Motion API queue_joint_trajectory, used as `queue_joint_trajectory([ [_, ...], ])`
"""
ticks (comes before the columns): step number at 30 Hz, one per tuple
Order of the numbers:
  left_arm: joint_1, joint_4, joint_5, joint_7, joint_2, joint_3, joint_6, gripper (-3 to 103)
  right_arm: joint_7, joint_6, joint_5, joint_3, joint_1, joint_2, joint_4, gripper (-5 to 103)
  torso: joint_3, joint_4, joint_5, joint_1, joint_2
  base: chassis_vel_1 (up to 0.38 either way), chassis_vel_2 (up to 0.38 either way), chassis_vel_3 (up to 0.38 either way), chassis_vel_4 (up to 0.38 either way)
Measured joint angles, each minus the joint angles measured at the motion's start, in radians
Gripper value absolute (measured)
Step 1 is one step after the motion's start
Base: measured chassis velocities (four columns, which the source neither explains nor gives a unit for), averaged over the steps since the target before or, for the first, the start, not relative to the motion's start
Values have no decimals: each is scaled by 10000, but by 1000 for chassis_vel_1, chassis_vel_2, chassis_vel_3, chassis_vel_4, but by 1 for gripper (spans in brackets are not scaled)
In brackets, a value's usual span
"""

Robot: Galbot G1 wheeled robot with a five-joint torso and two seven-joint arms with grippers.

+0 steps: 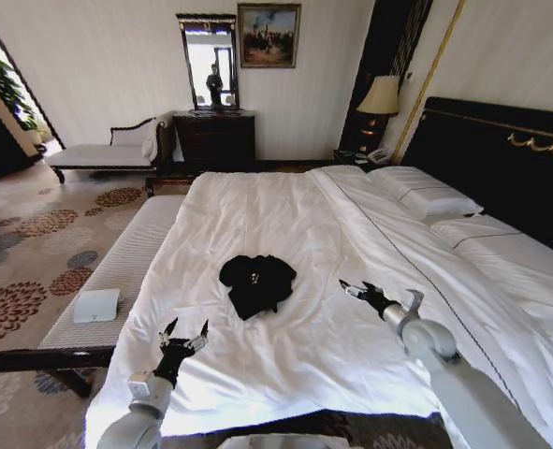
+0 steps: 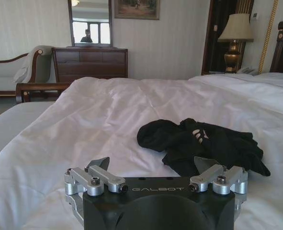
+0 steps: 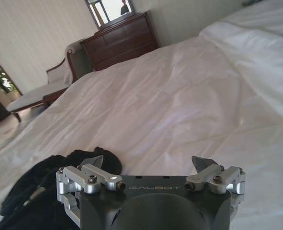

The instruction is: Fold the clothes on the bed.

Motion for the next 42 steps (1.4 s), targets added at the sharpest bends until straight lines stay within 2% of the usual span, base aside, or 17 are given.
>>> queue_joint_trajectory([
  [5,-52,116,-274,-17,369,18,-29,98,-247,-771,1555,-1357,1919,187,-1824,100,1,-7,6,0,0,0,0,0,0],
  [6,-143,201,-375,-27,461,41,-29,98,-328,-1066,1835,-1925,2824,391,-2589,100,0,-9,5,1,0,0,0,0,0],
  [10,-364,359,-538,-75,497,166,-26,98,-524,-1322,1996,-2923,4388,964,-4146,100,0,4,0,2,0,0,0,0,0],
  [12,-479,416,-588,-90,416,225,-18,98,-922,-1377,1715,-3527,5278,1469,-5526,100,1,-1,0,3,-1,0,0,0,0],
  [14,-488,417,-605,-99,396,221,-15,98,-1033,-1379,1577,-3653,5500,1651,-5927,100,1,-3,-2,3,-1,0,0,0,0],
  [15,-428,386,-658,-103,375,146,-2,98,-1337,-1370,1116,-3882,5993,2189,-6917,100,0,-6,-1,3,-1,0,0,0,0],
  [16,-428,386,-658,-103,375,146,-2,98,-1337,-1370,1116,-3882,5993,2189,-6917,100,0,-6,-1,3,-1,0,0,0,0],
  [18,-290,311,-692,-105,419,65,2,98,-1574,-1247,625,-3971,6248,2652,-7526,100,0,-7,0,2,-1,0,0,0,0],
  [20,-64,174,-712,-95,546,-36,3,98,-1953,-999,-110,-3960,6638,3373,-8437,100,0,0,3,2,-1,0,0,0,0],
  [21,-64,174,-712,-95,546,-36,3,98,-1953,-999,-110,-3960,6638,3373,-8437,100,0,0,3,2,-1,0,0,0,0],
  [26,188,28,-751,-92,650,-129,4,98,-2475,-559,-1168,-3774,7517,4246,-9959,100,-1,-4,-2,1,1,0,0,0,0],
  [31,396,-125,-848,-91,752,-318,4,98,-2818,-348,-1749,-3561,7972,4522,-10754,100,-1,-3,0,1,1,0,0,0,0],
  [36,593,-361,-1008,-144,880,-506,25,98,-3195,32,-2820,-3359,8211,4684,-11647,100,-1,-5,1,0,1,0,0,0,0],
  [42,678,-473,-1047,-163,874,-518,45,98,-3454,9,-3170,-3270,8037,4812,-11703,100,-1,-6,3,0,1,0,0,0,0],
])
